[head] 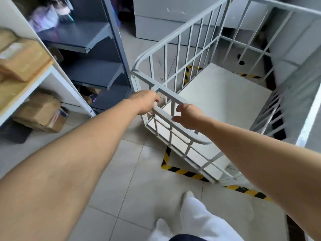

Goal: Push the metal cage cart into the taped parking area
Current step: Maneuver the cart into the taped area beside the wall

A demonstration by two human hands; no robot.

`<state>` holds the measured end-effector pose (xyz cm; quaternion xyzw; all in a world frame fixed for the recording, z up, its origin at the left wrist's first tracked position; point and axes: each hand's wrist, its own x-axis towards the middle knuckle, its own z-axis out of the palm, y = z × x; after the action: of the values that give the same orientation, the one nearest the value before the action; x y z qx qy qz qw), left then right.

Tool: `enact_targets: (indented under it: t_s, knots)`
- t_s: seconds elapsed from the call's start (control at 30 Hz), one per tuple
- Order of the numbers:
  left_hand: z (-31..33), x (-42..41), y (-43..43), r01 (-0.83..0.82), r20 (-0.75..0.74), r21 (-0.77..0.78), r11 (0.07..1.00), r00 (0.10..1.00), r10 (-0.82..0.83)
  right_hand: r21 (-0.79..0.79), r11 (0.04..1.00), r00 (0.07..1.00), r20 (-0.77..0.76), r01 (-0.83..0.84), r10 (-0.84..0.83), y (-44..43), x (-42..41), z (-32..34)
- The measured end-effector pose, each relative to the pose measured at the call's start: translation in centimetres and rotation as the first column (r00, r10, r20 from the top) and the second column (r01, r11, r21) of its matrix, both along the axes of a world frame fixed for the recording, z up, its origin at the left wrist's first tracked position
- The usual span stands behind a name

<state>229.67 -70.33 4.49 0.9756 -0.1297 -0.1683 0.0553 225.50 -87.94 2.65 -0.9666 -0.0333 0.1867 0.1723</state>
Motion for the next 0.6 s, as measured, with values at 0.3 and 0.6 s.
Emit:
enact_targets:
  t_s: [0.3, 0.6]
  knots:
    - [-0.1, 10.9, 7.8, 0.048, -0.017, 0.07, 0.996, 0.999, -0.047, -0.04, 0.995, 0.995, 0.026, 0.094, -0.093, 6.0, 10.1, -0.4]
    - [0.1, 21.9, 15.6, 0.181, -0.024, 0.125, 0.976, 0.984, -0.179, -0.102, 0.977, 0.982, 0.02, 0.188, -0.187, 14.3, 18.1, -0.7]
